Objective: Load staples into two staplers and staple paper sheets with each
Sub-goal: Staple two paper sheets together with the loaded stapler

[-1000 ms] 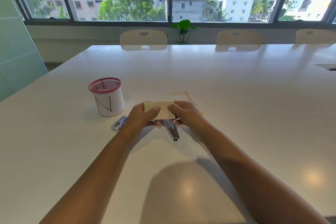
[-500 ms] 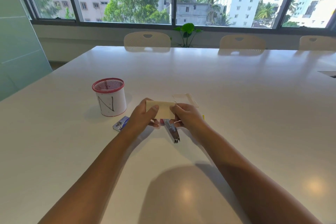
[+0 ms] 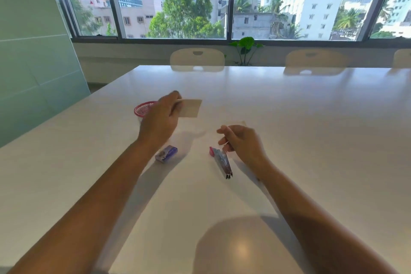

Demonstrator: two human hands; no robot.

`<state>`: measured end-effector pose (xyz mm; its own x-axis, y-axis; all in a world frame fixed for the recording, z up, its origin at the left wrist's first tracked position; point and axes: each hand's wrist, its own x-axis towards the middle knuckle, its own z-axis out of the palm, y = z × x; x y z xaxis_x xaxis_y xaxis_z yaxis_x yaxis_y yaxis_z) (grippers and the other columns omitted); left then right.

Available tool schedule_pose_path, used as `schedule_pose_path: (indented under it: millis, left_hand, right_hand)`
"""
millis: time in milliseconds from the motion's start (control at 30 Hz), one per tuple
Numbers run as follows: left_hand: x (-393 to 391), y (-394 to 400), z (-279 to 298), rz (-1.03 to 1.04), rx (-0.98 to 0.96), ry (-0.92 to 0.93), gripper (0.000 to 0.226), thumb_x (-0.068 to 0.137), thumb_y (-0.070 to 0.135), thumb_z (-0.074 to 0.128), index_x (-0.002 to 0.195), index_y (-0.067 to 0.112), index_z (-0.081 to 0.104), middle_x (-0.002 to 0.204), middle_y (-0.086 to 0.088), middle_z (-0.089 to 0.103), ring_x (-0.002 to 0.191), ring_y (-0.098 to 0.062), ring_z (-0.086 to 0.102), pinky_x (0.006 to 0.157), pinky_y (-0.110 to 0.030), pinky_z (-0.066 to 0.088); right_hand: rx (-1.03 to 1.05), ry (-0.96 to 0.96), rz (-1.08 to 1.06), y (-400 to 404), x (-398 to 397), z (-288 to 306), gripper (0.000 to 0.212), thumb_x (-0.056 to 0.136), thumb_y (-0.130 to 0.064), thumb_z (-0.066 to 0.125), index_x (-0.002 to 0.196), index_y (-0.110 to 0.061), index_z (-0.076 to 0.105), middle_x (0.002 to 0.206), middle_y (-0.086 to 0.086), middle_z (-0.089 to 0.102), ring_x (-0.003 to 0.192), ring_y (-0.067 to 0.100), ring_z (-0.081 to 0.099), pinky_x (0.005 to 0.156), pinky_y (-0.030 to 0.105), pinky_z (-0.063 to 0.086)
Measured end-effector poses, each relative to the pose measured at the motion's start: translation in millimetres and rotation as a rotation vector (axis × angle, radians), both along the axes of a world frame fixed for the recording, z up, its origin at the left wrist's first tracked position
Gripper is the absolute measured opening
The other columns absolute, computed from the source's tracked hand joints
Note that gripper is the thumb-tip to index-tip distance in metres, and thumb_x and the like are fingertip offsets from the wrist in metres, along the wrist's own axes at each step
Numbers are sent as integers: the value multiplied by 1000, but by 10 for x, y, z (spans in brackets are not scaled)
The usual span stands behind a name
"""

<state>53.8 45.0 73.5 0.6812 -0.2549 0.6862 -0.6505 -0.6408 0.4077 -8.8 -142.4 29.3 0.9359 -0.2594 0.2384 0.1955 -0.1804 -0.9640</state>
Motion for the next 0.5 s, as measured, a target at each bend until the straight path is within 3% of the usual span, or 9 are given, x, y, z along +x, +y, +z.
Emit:
schedule_pose_path:
  millis: [100,200,367,500]
  left_hand:
    - [283,284,243,166,184,-91,23,95,22,39,101,9,57,92,-18,64,84,-35,57,70,-46,52]
    - [450,476,370,262,337,-118,23,95,16,40,105,10,60,93,-20,65,85,-38,54,71,-43,47]
    - [517,580,335,368,589,-205,24,91,8,47,106,12,65,87,-18,67,77,-35,56,73,-41,45]
    - [553,581,273,431,689,-179,29,87,3,47,110,15,61,91,-16,65,85,-34,56,81,-44,42]
  right_hand:
    - [-82,-37,-14,-17,-11,-1,23,94,-25,53,85,-12,70,57,-3,62,43,3,54,55,18,49]
    - [-120,-55,-4,-12,-29,-10,23,94,-26,53,83,-15,69,57,-3,62,45,6,53,56,21,49]
    - [-130,-60,1,-12,-35,-15,23,93,-24,53,82,-13,70,54,-5,60,41,0,50,51,13,44]
    - [-140,-66,5,-10,-36,-15,23,93,-25,53,80,-15,69,56,-2,60,40,0,50,49,12,42]
